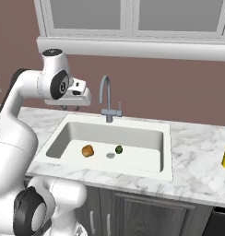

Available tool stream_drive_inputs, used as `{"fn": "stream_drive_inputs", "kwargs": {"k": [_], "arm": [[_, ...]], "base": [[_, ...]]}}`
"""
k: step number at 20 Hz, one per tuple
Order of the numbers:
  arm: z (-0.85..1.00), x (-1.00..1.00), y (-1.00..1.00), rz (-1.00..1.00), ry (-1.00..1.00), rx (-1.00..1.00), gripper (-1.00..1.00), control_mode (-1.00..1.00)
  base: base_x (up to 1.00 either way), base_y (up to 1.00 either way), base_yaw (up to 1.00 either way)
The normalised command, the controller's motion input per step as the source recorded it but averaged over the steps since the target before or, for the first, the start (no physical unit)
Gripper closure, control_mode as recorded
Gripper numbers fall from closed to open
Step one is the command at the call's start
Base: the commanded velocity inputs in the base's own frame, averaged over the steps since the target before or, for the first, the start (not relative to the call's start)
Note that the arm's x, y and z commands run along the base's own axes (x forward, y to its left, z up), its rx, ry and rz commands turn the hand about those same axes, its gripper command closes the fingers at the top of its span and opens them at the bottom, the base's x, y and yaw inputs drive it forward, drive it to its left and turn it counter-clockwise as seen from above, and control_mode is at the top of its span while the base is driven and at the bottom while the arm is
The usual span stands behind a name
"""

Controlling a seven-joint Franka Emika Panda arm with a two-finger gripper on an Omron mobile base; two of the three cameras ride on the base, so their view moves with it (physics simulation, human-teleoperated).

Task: Remove the potato and avocado from the sink. Then move the bowl and cup from the counter to the sink for washing.

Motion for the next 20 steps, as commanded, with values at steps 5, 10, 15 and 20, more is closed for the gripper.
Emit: {"fn": "stream_drive_inputs", "kwargs": {"k": [5, 10, 15, 20], "arm": [[0.0, -0.04, 0.0, 0.0, 0.0, -0.02, -1.0, -1.0], [-0.02, -0.05, 0.02, 0.0, 0.0, -0.04, -1.0, -1.0], [-0.08, -0.04, 0.09, 0.0, 0.0, 0.0, -1.0, -1.0], [-0.1, -0.04, 0.1, 0.0, -0.05, 0.03, -1.0, -1.0]], "base": [[0.0, 0.0, 0.0], [0.0, 0.0, 0.0], [0.0, 0.0, 0.0], [0.0, 0.0, 0.0]]}}
